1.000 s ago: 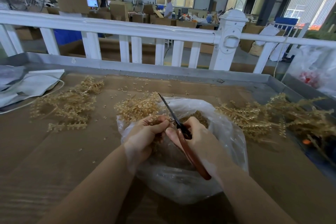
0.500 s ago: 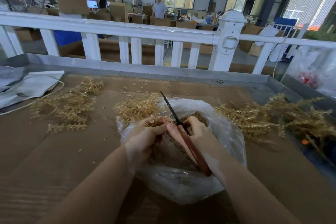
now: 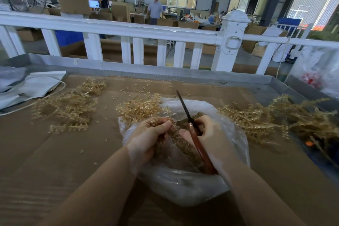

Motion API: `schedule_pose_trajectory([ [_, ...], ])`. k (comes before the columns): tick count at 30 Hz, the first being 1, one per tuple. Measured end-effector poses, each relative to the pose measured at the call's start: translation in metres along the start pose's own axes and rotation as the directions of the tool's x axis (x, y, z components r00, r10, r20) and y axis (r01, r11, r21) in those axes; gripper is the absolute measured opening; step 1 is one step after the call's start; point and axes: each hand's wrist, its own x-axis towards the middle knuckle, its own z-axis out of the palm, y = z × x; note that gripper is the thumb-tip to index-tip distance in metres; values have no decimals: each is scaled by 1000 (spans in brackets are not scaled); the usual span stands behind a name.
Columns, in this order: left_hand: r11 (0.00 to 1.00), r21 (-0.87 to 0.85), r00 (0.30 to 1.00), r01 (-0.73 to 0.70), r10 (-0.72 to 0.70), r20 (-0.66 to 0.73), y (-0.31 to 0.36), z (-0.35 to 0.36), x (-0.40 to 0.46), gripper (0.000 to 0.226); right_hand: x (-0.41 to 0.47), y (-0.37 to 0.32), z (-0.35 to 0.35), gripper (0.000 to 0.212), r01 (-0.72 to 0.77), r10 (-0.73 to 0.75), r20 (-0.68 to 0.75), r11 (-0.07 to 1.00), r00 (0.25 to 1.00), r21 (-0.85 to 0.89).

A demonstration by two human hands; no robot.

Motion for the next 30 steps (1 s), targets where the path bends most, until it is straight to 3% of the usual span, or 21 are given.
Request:
schedule_pose_trajectory([
  [8, 996, 89, 991, -19, 7, 132, -3, -3, -1, 21, 0, 2, 3, 30, 43, -40, -37, 997, 999, 68],
  [12, 1000, -6, 975, 6, -5, 223, 2, -4, -2, 27, 3, 3, 2, 34, 23, 9, -150, 978, 989, 209],
  [15, 997, 73, 991, 11, -20, 130, 2, -10, -1, 41, 4, 7, -3, 22, 14, 29, -194, 976, 981, 218],
  [18, 990, 134, 998, -46, 40, 48, -2, -6, -3, 37, 1, 9, -9, 17, -3, 36, -155, 978, 987, 209],
  [23, 997, 48, 997, -53, 56, -60, -6, -3, 1, 31, -14, 8, -10, 18, 76, -83, -155, 996, 984, -52],
  [26, 996, 68, 993, -52, 59, -106, -8, -2, 3, 32, -16, 9, 0, 18, 31, -28, -123, 999, 992, 25],
  [30, 996, 75, 987, -51, 62, -149, -7, 2, 3, 30, -19, 17, 12, 20, 80, -69, -213, 996, 975, 43],
])
